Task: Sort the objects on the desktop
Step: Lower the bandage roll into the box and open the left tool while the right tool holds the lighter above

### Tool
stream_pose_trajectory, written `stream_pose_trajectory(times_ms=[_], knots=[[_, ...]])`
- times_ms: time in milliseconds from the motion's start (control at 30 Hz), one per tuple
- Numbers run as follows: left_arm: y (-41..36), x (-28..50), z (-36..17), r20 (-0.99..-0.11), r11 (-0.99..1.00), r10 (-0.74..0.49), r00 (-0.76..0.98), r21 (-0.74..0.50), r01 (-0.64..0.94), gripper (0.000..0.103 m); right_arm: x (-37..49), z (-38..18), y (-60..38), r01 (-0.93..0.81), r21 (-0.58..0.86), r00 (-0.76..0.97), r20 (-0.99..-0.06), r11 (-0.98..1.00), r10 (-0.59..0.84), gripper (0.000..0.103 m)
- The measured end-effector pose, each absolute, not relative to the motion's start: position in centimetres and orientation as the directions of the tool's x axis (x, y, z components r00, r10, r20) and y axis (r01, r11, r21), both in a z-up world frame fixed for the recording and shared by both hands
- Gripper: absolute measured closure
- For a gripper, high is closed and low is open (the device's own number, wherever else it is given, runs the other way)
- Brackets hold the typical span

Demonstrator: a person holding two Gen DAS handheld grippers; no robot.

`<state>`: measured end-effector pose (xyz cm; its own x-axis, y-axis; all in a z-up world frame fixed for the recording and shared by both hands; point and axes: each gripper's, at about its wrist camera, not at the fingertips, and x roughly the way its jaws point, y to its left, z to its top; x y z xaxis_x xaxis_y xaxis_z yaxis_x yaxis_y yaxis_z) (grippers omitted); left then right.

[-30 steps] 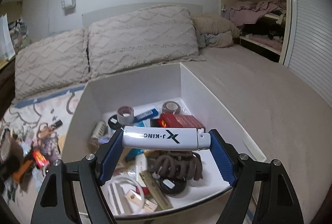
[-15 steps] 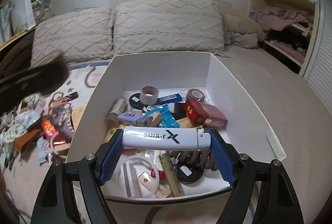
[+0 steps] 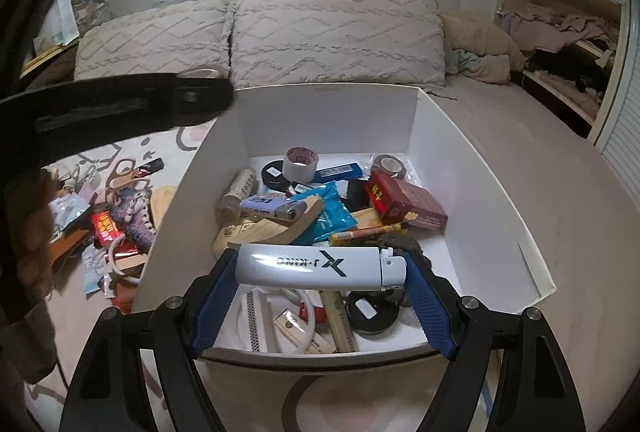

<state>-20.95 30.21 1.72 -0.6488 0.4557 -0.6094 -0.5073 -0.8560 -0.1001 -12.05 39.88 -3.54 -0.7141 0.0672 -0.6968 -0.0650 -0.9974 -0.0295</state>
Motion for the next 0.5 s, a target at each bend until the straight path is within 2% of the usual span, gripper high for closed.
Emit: stream_pose_trajectory(times_ms=[267, 500], knots=[[32.1, -22.6, 0.6, -0.672, -0.860, 0.408, -0.618, -0.055, -0.508, 0.060, -12.0, -3.9, 39.1, -0.037, -0.058, -0.692, -0.719, -0.998, 0.067, 0.022], [33.8, -23.6, -0.1, -0.702, -0.865, 0.351, -0.620, 0.011, -0.502, 0.060, -11.6, -3.7, 39.8, -0.048, -0.007, -0.693, -0.720, -0.999, 0.038, 0.022]])
